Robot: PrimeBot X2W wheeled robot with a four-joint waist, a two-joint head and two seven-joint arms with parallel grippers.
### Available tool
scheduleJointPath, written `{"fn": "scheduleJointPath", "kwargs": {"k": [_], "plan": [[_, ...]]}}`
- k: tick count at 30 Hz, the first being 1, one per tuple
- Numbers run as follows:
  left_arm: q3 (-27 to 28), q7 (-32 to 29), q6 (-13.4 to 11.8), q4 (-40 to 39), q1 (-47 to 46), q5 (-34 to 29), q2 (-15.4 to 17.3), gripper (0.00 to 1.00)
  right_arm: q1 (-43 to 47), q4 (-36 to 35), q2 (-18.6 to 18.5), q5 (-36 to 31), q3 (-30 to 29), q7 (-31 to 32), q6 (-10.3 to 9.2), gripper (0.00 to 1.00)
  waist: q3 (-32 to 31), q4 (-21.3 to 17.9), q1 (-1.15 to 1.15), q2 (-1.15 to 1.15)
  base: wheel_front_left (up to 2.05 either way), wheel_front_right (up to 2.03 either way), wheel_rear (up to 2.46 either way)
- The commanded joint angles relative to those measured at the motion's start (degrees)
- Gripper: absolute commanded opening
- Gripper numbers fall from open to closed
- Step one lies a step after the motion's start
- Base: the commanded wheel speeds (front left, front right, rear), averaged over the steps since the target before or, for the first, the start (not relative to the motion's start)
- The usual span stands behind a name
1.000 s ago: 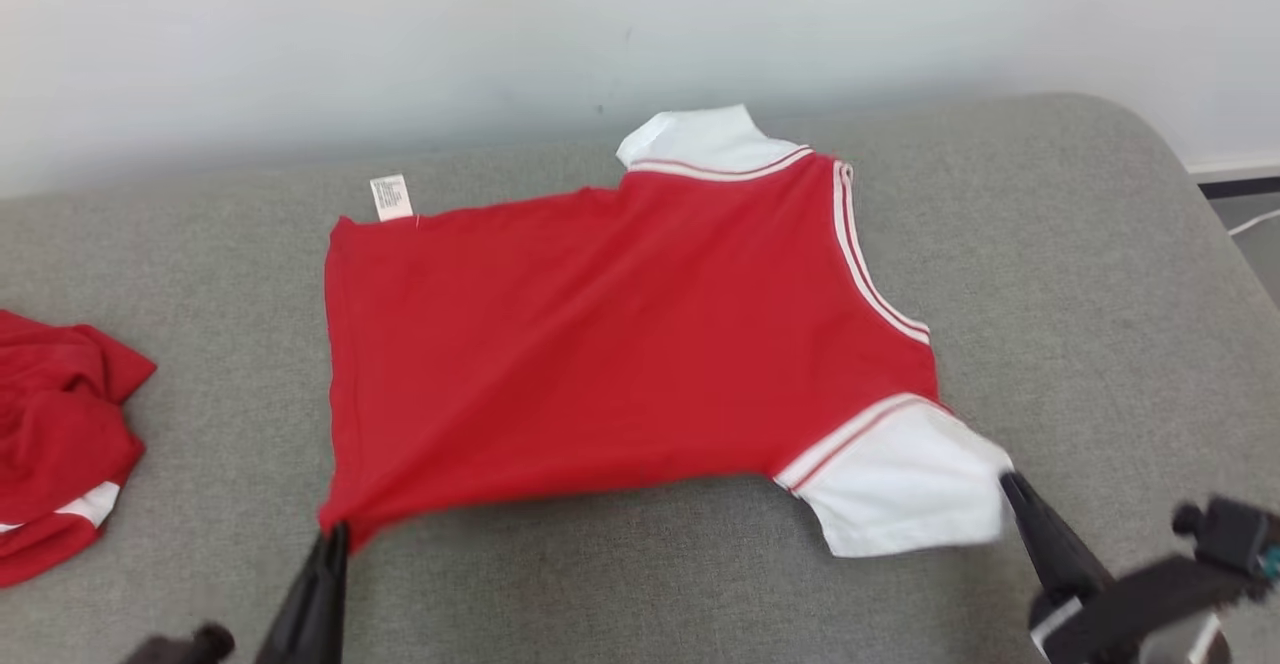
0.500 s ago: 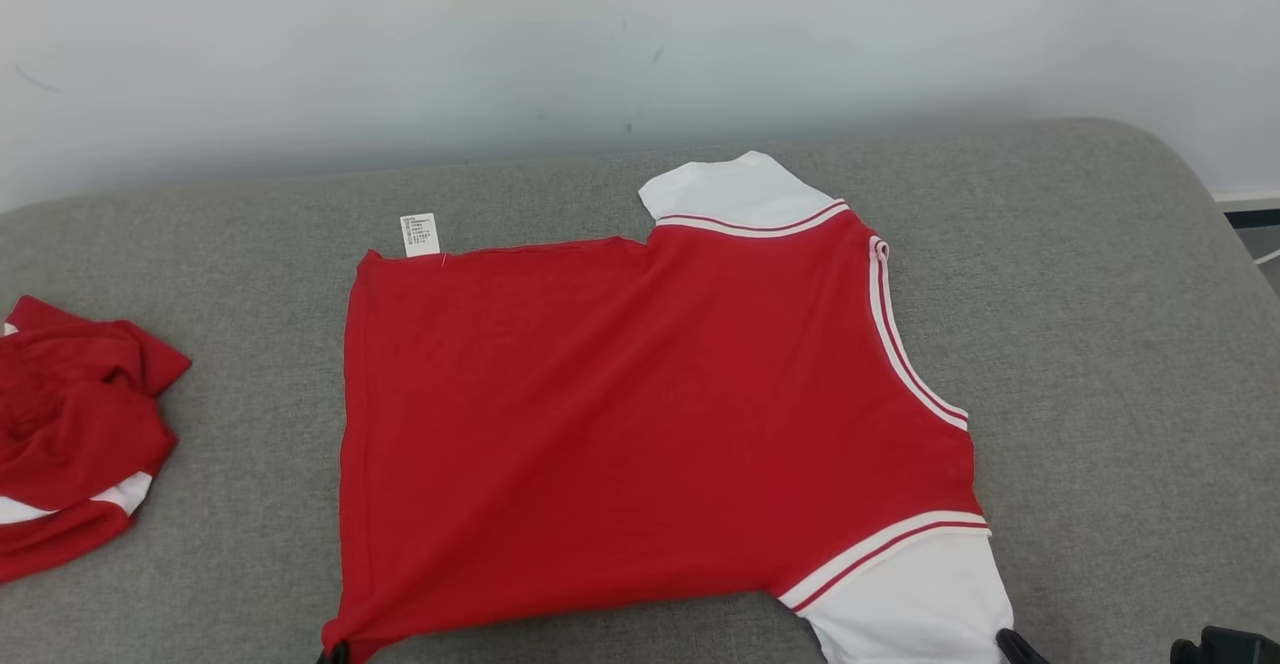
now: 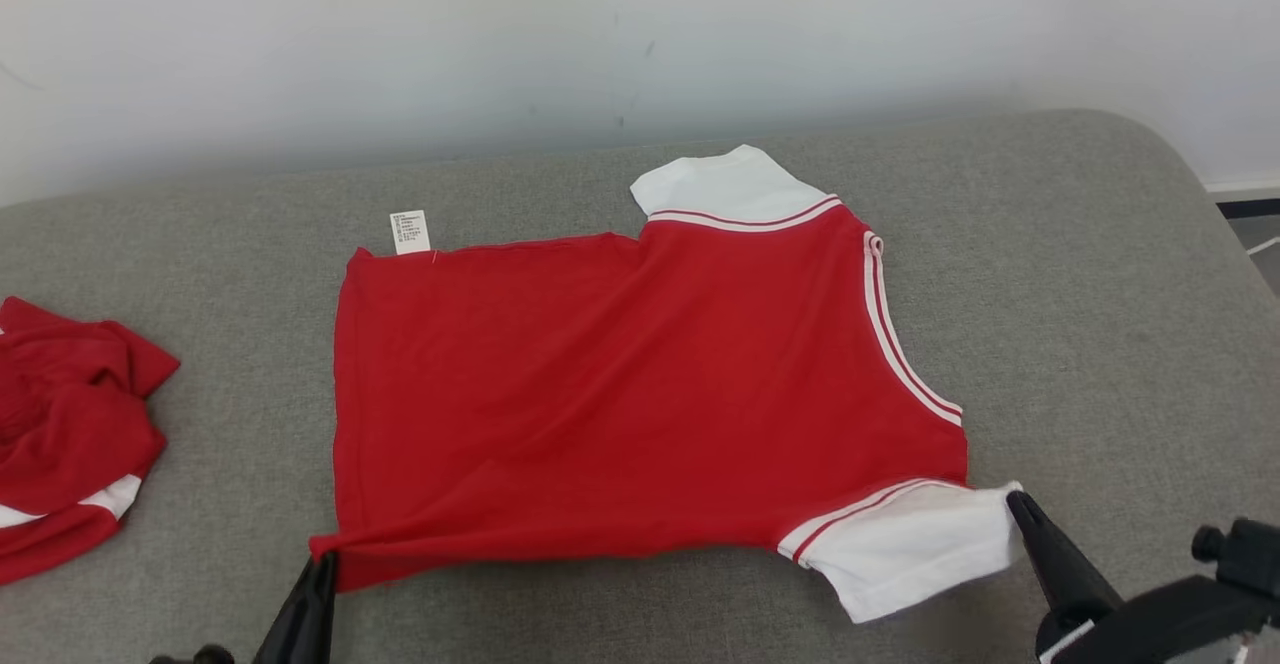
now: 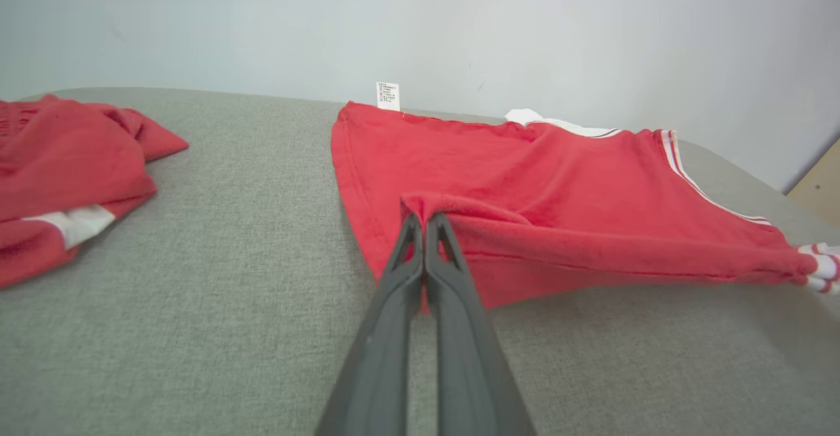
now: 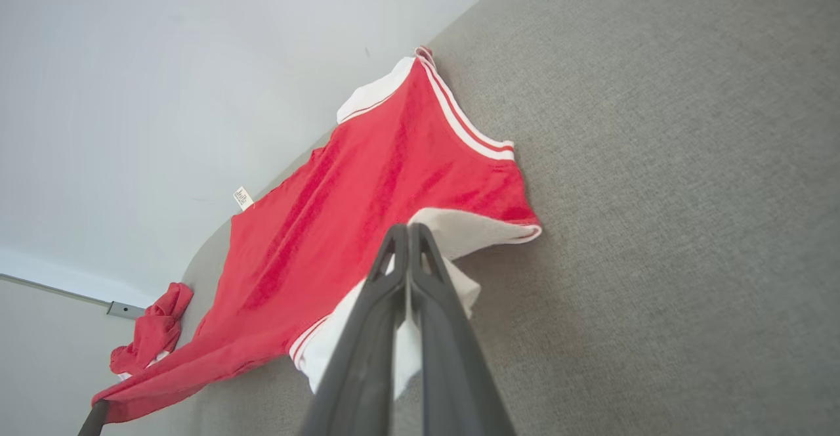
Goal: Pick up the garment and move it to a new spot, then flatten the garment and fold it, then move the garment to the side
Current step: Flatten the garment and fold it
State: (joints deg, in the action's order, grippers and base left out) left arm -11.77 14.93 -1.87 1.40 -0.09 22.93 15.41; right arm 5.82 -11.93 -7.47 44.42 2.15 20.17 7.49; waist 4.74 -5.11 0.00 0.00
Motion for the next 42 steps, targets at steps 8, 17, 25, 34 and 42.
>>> {"fn": "scheduleJointPath", "kwargs": {"k": [8, 17, 25, 34, 42], "plan": [[-0.6, -0.4, 2.1, 3.2, -7.3, -1.3, 2.0, 0.0, -12.8, 8.4, -1.7, -1.8, 3.8, -1.0, 0.0, 0.0, 1.4, -1.6, 0.0, 0.0, 0.0, 0.0, 0.0], [-0.9, -0.8, 3.8, 9.5, -13.5, -1.0, 3.1, 0.0, -27.8, 24.6, -2.1, -1.0, 6.8, -5.1, 0.0, 0.0, 3.8, -2.3, 0.0, 0.0, 0.0, 0.0, 0.0], [-1.8, -0.7, 4.8, 15.0, -17.7, -1.3, 2.8, 0.0, -38.3, 38.5, -3.0, 0.1, 10.1, -9.3, 0.0, 0.0, 5.7, -1.6, 0.0, 0.0, 0.0, 0.0, 0.0], [-2.7, -0.3, 5.7, 19.6, -21.2, -1.7, 2.5, 0.0, -45.0, 49.5, -2.6, 0.7, 14.1, -14.2, 0.0, 0.0, 6.9, -1.0, 0.0, 0.0, 0.0, 0.0, 0.0], [-3.5, 0.1, 6.7, 24.0, -24.9, -2.2, 2.1, 0.0, -50.3, 57.2, -2.1, 2.4, 18.4, -18.9, 0.0, 0.19, 8.3, -1.1, 0.0, 0.0, 0.0, 0.0, 0.0]]}}
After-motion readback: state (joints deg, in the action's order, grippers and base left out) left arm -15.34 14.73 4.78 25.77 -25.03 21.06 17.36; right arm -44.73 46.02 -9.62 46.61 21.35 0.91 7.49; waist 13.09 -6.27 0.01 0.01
